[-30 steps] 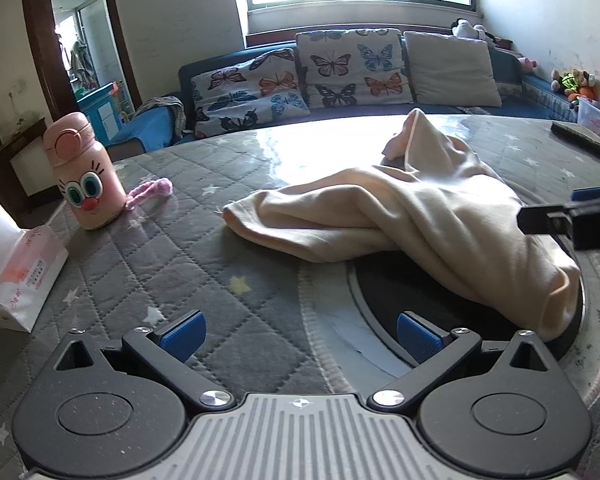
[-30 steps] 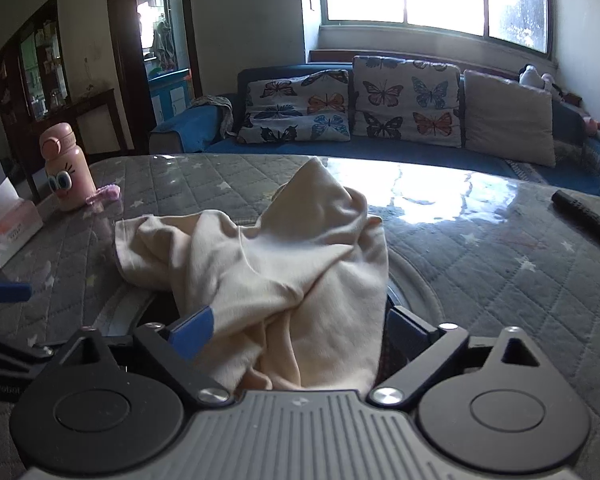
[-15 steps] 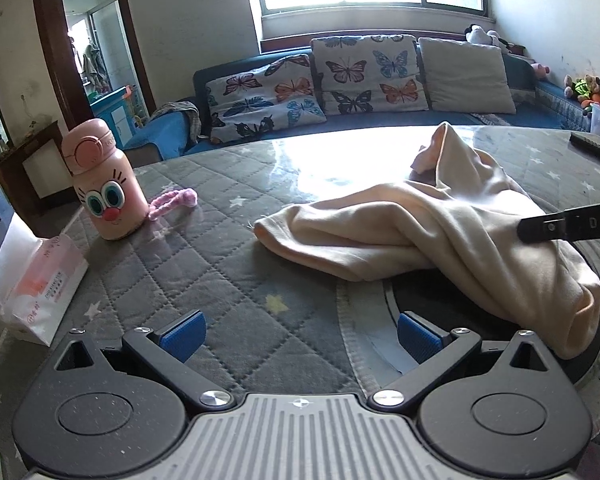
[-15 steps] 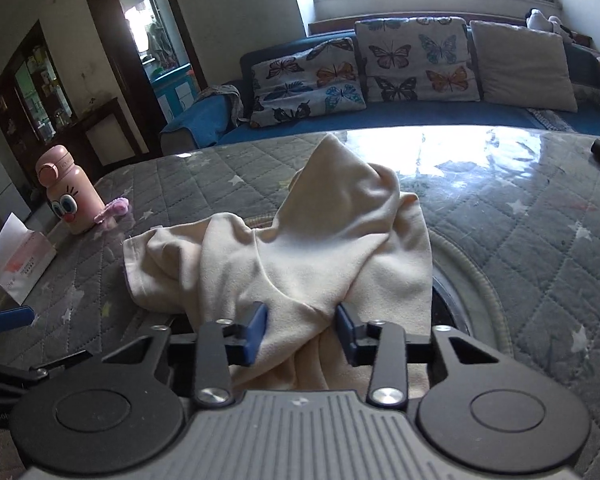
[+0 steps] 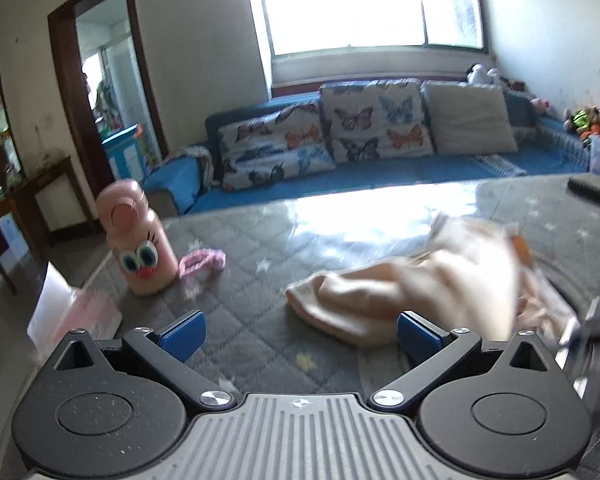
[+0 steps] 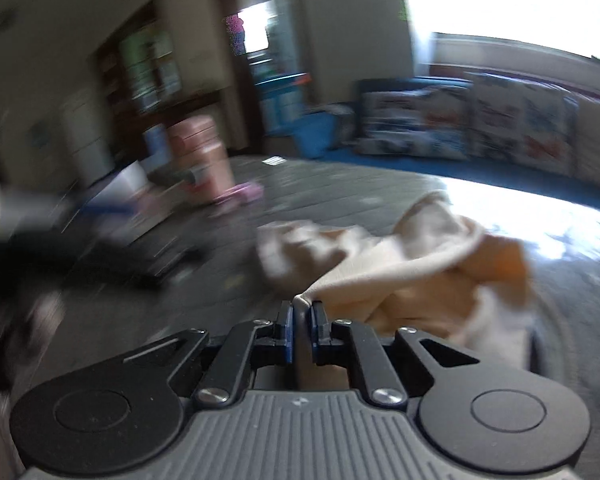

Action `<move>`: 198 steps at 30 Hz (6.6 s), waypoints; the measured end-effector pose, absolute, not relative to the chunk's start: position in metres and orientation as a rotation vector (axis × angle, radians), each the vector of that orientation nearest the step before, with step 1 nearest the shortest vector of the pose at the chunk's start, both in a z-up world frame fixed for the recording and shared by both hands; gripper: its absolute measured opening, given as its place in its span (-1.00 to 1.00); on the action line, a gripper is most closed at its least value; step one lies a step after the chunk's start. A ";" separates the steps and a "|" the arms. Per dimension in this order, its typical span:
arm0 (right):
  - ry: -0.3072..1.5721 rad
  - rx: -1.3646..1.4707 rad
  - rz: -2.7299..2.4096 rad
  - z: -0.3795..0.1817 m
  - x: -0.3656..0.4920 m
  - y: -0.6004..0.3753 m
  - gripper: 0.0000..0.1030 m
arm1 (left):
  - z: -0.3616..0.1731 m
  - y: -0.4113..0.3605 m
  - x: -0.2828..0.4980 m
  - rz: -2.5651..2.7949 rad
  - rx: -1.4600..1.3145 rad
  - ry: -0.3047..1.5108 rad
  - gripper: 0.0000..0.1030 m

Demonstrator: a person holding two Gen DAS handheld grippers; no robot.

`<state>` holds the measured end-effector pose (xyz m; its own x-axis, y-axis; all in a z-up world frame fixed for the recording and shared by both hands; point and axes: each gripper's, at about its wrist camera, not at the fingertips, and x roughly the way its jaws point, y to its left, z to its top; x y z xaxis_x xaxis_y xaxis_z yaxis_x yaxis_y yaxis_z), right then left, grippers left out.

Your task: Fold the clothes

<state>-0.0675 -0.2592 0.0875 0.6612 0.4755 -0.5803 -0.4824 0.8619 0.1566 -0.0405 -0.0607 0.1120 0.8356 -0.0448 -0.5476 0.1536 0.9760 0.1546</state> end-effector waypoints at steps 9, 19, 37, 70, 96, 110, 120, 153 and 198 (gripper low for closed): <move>0.688 -0.136 0.698 0.084 -0.122 -0.236 -0.47 | 0.110 -0.083 -0.046 -0.230 0.231 0.565 1.00; 0.670 -0.077 0.321 0.095 -0.066 -0.337 -0.46 | 0.081 -0.139 -0.034 -0.394 0.309 0.591 0.98; 0.779 -0.013 0.177 0.028 0.050 -0.380 -0.91 | 0.045 -0.147 0.000 -0.438 0.358 0.683 -0.62; 0.645 0.097 -0.001 0.068 -0.015 -0.443 -0.93 | 0.060 -0.166 0.005 -0.481 0.355 0.595 -0.96; 0.585 0.205 -0.092 0.075 -0.114 -0.476 -0.93 | 0.050 -0.192 -0.012 -0.541 0.400 0.616 -0.19; 0.577 0.243 -0.120 0.070 -0.121 -0.486 -0.93 | 0.068 -0.141 -0.016 -0.443 0.333 0.568 -0.90; 0.555 0.262 -0.152 0.084 -0.160 -0.492 -0.93 | 0.119 -0.018 -0.075 -0.242 0.047 0.527 -0.91; 0.641 0.018 0.025 0.122 -0.219 -0.447 -0.64 | 0.107 -0.011 -0.202 -0.371 0.172 0.620 0.09; 0.788 -0.061 0.271 0.035 0.054 -0.353 -0.93 | 0.068 -0.057 0.077 -0.392 -0.033 0.958 -0.65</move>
